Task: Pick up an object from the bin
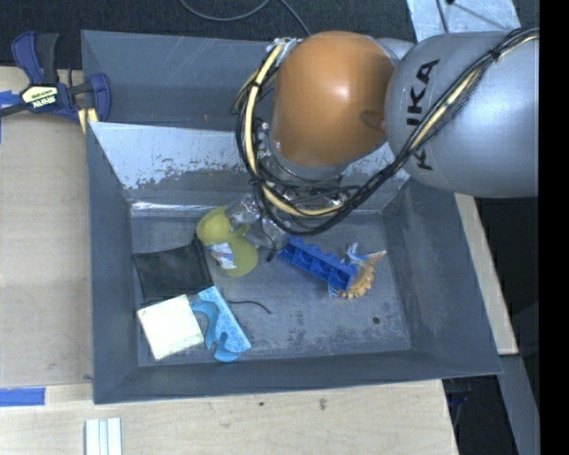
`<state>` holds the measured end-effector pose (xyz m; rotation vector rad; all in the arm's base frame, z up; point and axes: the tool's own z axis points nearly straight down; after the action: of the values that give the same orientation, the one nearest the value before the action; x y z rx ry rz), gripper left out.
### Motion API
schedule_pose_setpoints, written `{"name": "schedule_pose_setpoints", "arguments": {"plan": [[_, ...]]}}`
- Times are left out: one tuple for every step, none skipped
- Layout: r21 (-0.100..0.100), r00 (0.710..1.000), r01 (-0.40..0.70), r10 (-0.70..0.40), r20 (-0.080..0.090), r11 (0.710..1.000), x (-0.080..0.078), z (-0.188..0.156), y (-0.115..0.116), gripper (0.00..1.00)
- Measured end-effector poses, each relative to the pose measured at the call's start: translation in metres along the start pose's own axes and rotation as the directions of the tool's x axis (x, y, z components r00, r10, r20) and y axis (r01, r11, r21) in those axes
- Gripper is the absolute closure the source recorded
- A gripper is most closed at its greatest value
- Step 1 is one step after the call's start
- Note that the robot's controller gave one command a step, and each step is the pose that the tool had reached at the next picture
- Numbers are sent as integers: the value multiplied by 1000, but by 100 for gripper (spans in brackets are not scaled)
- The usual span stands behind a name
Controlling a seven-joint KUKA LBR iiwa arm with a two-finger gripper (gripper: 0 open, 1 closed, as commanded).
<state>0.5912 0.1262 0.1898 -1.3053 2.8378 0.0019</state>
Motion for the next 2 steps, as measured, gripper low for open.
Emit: {"name": "schedule_pose_setpoints", "arguments": {"plan": [[6,1000,2,-2,7,1000,-2,-41,-2,100],[4,1000,1,-1,5,1000,-3,-43,-1,100]]}}
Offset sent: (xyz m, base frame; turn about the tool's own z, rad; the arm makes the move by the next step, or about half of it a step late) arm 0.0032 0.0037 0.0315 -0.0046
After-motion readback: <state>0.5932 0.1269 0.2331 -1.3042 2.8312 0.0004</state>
